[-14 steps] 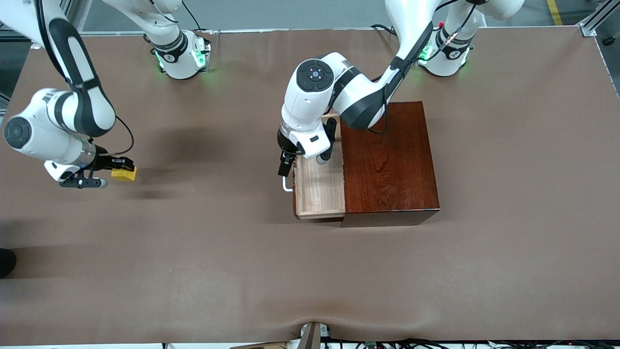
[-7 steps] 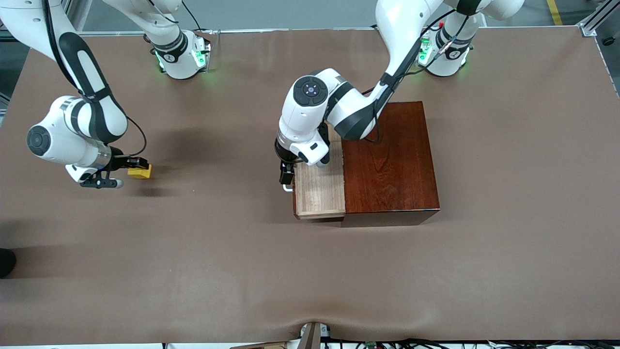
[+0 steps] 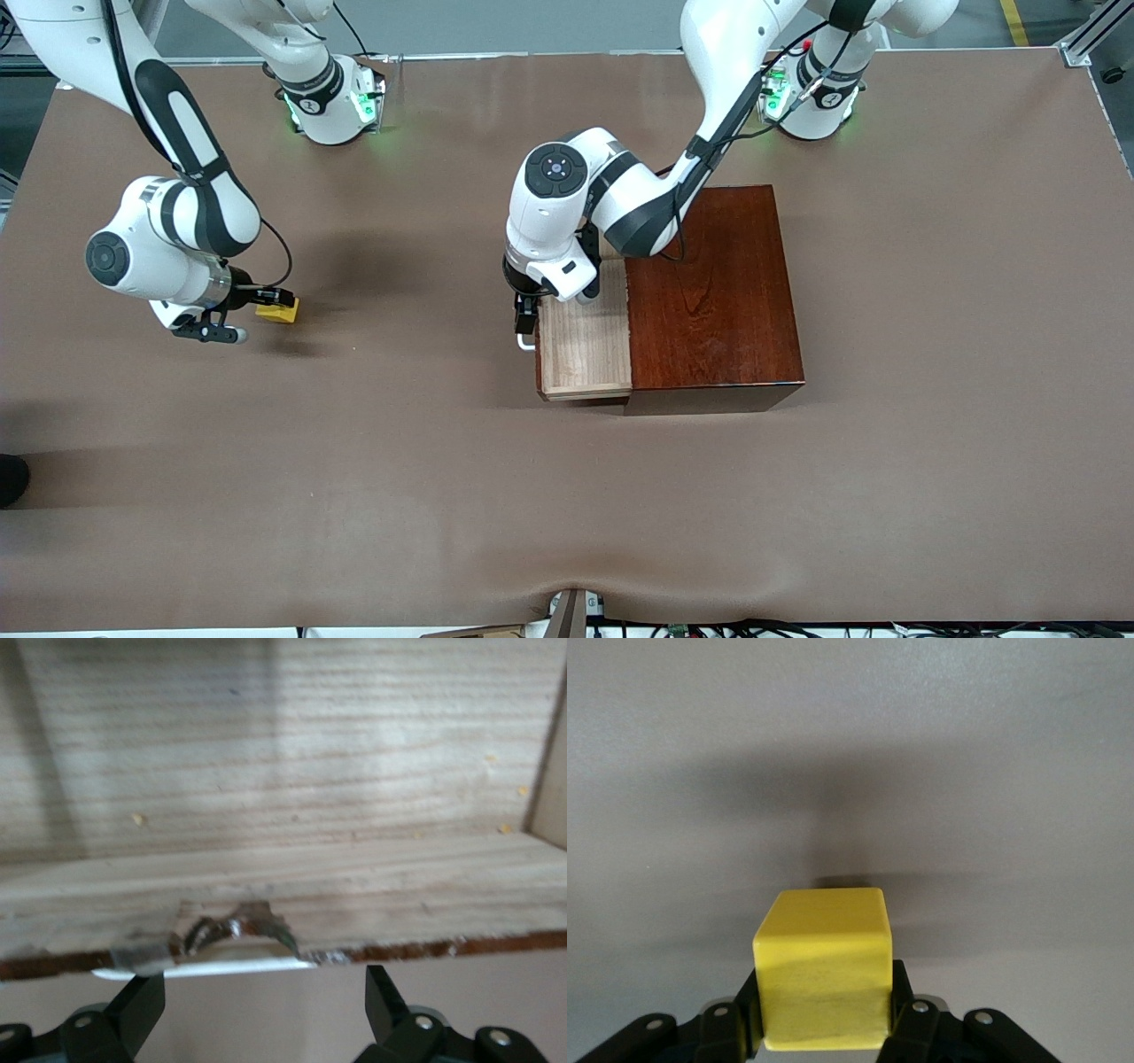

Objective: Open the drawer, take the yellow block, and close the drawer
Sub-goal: 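Push the drawer front into the box with the left gripper, then drop the cube with the right gripper while the left gripper shuts the drawer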

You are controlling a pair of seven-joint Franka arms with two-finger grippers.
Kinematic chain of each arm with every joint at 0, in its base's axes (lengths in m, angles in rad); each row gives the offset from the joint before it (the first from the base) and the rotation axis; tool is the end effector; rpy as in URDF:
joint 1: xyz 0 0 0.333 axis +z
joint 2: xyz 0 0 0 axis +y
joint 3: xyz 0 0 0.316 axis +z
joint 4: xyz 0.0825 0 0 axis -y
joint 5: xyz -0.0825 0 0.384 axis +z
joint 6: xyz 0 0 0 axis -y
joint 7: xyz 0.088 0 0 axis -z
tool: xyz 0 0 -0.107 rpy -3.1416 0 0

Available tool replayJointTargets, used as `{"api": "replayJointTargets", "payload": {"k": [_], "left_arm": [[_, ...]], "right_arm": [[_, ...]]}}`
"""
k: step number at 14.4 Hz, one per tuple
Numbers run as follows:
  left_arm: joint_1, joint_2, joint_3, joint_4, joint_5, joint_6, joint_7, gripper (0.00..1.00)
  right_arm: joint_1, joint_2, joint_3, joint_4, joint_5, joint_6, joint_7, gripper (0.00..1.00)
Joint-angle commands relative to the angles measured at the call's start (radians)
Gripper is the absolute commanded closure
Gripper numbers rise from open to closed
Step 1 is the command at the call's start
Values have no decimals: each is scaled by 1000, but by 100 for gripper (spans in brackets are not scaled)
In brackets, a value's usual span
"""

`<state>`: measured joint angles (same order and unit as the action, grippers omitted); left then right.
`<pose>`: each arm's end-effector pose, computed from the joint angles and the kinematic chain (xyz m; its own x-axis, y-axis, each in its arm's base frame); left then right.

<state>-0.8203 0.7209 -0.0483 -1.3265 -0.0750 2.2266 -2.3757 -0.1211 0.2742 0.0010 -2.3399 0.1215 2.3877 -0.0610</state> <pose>0.4928 -0.5724 0.3241 0.0133 0.9807 -0.1948 0.9987 -0.0034 0.0509 0.4880 -0.0578 0.2006 0.9641 -0.1442 -0.2230 -0.1645 -0.9835 -0.0750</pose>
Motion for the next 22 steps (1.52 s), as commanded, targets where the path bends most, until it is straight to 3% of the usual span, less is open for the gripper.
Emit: {"api": "replayJointTargets", "payload": {"k": [1,3,4,5,6,7,8,12,15,22], "left_arm": [[-10,8,5,24,27,-68,-25,0],[-8,0,5,24,40,-110,-25,0],[-8,0,7,26,40,-136,-25,0],[-6,-1,10,27,40,-157,-25,0],[-5,-8,10,29,58,-172,-25,0],[-6,-12,10,27,102,-191,-26,0],[-6,-15,8,27,139,-217,-26,0],[-3,-20,8,27,222,-309,-26,0],[7,-24,30,29,228,-363,-25,0],[6,-52,111,27,228,-455,-26,0]], "right_arm": [[3,-20,-1,-29,21,24,13,85],[3,-18,-1,-35,21,25,12,85],[3,-18,-3,-35,20,24,12,79],[3,-18,-3,-33,20,25,10,62],[3,-18,-1,-32,20,25,10,39],[11,-18,-1,-30,18,27,10,8],[21,-18,-3,-30,18,36,10,0],[23,-35,-1,-9,18,21,-2,0],[29,-93,2,69,14,-83,-2,0],[49,-115,1,561,-57,-651,29,0]]}}
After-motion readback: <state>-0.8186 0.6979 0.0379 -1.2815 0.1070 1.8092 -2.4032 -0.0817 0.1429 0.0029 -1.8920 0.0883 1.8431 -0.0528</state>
